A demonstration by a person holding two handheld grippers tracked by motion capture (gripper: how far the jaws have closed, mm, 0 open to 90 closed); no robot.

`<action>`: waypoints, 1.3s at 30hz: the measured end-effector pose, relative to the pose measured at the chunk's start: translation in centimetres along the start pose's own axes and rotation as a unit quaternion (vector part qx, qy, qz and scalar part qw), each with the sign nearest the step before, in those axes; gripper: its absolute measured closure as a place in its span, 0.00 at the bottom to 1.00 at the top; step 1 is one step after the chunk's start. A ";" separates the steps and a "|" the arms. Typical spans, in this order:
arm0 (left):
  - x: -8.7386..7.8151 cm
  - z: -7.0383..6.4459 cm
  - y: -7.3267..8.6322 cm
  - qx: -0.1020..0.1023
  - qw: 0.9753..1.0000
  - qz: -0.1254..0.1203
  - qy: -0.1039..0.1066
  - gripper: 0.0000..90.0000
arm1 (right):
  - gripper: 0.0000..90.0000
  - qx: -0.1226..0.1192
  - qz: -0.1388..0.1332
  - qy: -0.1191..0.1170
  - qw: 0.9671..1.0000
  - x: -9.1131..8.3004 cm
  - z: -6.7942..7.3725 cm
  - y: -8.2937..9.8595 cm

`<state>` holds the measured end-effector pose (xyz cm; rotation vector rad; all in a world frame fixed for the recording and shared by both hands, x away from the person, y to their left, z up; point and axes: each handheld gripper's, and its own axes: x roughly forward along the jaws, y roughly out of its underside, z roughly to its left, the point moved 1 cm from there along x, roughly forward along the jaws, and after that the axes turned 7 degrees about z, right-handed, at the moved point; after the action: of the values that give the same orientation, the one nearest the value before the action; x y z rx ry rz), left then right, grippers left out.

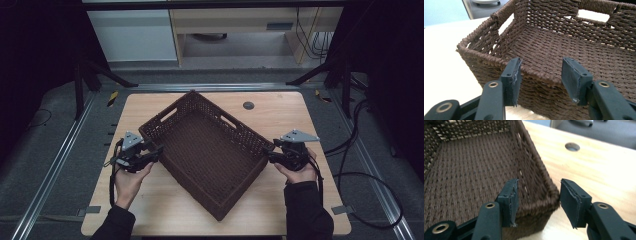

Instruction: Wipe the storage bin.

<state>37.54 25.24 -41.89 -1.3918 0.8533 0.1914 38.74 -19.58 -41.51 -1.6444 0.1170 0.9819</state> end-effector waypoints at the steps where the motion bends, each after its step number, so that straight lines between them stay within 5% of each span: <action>1: 0.1 0.1 -0.1 0.002 1.000 -0.001 0.000 0.54 | 0.55 -0.004 -0.007 0.001 1.000 0.1 -0.1 -0.1; 11: -0.8 -0.5 0.0 0.003 1.000 -0.005 -0.007 0.52 | 0.89 -0.027 -0.004 0.016 0.999 0.3 -0.5 0.0; 18: -0.5 -1.1 0.2 0.012 1.000 0.003 -0.002 0.53 | 0.86 -0.034 0.017 -0.008 0.999 -0.6 0.5 0.3; 24: 0.3 -1.0 -0.3 0.026 1.000 0.011 -0.005 0.57 | 0.77 -0.050 0.002 -0.015 0.999 0.4 0.8 -0.5; 32: 1.1 -0.3 -1.1 0.026 0.999 0.016 -0.012 0.59 | 0.91 -0.048 0.010 -0.025 0.998 1.2 0.8 -0.5; 39: 0.3 -0.9 -0.4 0.012 1.000 0.008 -0.006 0.52 | 0.92 -0.047 0.013 -0.035 0.998 0.5 1.5 0.1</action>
<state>37.68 24.22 -41.70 -1.3607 0.8549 0.2011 38.22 -18.16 -41.94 -1.6959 0.0456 1.0780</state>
